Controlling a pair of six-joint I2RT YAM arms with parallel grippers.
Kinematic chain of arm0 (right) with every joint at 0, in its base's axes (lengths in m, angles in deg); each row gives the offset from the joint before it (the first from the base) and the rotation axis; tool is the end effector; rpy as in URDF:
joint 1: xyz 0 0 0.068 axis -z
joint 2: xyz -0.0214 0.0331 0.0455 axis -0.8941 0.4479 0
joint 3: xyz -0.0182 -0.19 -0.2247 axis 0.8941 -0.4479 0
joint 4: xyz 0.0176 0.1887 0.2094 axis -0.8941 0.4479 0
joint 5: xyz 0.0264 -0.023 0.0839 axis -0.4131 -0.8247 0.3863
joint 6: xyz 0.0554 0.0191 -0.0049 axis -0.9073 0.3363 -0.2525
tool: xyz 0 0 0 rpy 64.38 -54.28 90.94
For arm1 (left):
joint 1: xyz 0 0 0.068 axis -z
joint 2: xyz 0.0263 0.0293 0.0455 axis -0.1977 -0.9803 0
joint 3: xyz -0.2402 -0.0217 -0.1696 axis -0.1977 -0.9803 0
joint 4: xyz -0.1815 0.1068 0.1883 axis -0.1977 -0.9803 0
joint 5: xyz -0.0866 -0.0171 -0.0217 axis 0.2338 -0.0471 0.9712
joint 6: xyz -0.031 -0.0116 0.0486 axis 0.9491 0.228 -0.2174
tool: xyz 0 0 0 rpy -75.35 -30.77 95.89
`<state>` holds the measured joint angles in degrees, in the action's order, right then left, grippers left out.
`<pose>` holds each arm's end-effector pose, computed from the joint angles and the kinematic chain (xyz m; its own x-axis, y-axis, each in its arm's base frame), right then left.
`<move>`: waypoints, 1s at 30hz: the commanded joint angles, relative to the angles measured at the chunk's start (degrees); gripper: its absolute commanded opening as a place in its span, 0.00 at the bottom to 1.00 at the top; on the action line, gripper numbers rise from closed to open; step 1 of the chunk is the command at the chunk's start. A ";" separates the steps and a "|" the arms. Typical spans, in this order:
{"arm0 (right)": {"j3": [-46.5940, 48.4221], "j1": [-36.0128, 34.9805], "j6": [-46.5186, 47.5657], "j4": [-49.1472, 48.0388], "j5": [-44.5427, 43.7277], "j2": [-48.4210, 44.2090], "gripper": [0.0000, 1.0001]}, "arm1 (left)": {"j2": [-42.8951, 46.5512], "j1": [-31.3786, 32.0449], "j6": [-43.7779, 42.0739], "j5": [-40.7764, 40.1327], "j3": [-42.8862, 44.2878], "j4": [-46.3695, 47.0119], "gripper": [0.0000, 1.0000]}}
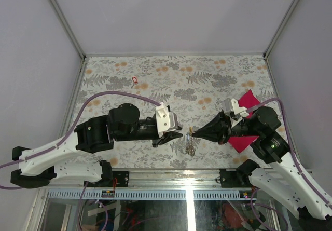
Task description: Put the keys on the keyring
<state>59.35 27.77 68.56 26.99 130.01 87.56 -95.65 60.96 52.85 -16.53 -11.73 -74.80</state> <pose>0.0919 0.1092 0.4033 -0.0386 0.1160 -0.9925 -0.9986 -0.0407 0.0341 0.0628 -0.2160 0.4620 0.1111 0.2918 -0.9500 0.9808 0.1220 0.1521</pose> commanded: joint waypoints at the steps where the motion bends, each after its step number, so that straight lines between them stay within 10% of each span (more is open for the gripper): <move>1: 3.25 0.20 -2.67 -6.02 1.92 -0.34 0.00 | 1.30 0.29 0.70 4.18 -1.53 9.74 0.25; 30: 3.83 0.20 -4.56 -8.21 2.80 -1.04 0.00 | -2.73 0.29 -0.39 6.19 0.16 7.75 0.17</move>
<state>60.09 27.77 65.04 23.45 132.18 87.32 -97.81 60.96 52.89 -10.10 -12.82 -69.55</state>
